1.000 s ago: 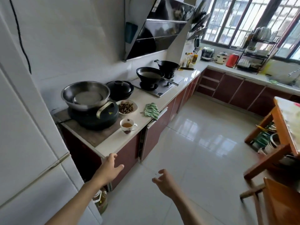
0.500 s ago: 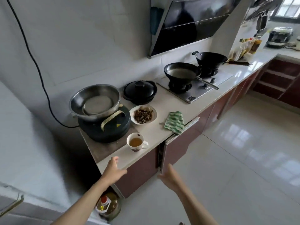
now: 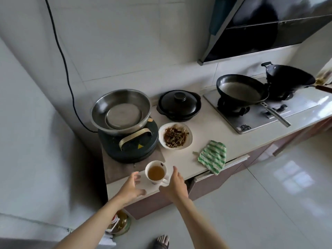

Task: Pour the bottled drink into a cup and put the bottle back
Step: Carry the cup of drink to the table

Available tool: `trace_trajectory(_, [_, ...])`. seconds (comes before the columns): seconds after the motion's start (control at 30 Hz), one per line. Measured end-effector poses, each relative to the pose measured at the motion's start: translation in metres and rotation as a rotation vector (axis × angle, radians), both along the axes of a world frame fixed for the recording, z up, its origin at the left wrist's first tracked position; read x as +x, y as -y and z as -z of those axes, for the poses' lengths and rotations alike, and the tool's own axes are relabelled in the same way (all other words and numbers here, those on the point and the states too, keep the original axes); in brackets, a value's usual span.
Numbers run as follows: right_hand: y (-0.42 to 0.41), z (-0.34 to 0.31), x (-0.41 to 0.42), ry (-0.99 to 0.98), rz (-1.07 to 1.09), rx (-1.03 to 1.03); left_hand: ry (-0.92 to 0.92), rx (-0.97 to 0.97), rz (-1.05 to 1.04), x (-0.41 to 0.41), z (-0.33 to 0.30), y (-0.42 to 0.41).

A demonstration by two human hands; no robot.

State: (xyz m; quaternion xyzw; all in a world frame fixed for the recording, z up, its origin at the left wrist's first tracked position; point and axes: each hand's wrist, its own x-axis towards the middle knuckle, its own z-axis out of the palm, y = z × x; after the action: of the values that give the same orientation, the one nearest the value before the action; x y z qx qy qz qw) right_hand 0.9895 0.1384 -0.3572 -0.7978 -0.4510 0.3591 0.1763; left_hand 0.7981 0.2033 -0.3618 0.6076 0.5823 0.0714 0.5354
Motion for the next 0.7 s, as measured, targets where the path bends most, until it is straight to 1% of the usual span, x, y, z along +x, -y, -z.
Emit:
trace_trajectory(0.1, [-0.024, 0.008, 0.001, -0.070, -0.026, -0.013, 0.026, 0.002, 0.043, 0.013, 0.012, -0.017])
trace_trajectory(0.2, [-0.043, 0.015, -0.001, -0.094, -0.042, -0.013, 0.070, 0.078, 0.102, 0.029, 0.026, -0.031])
trace_trajectory(0.3, [-0.051, 0.034, 0.001, -0.111, -0.058, 0.012, 0.133, 0.126, 0.061, 0.039, 0.034, -0.036])
trace_trajectory(0.37, [-0.050, 0.028, 0.003, -0.116, -0.054, 0.017, 0.158, 0.148, 0.045, 0.041, 0.038, -0.036])
trace_trajectory(0.43, [-0.045, 0.019, 0.009, -0.129, -0.035, 0.039, 0.151, 0.170, 0.092, 0.045, 0.040, -0.037])
trace_trajectory(0.53, [-0.032, 0.006, 0.030, -0.154, 0.030, 0.072, 0.169, 0.205, 0.157, 0.065, 0.034, -0.038])
trace_trajectory(0.7, [0.009, -0.013, 0.081, -0.139, 0.227, 0.126, 0.216, 0.223, 0.322, 0.133, 0.018, -0.024])
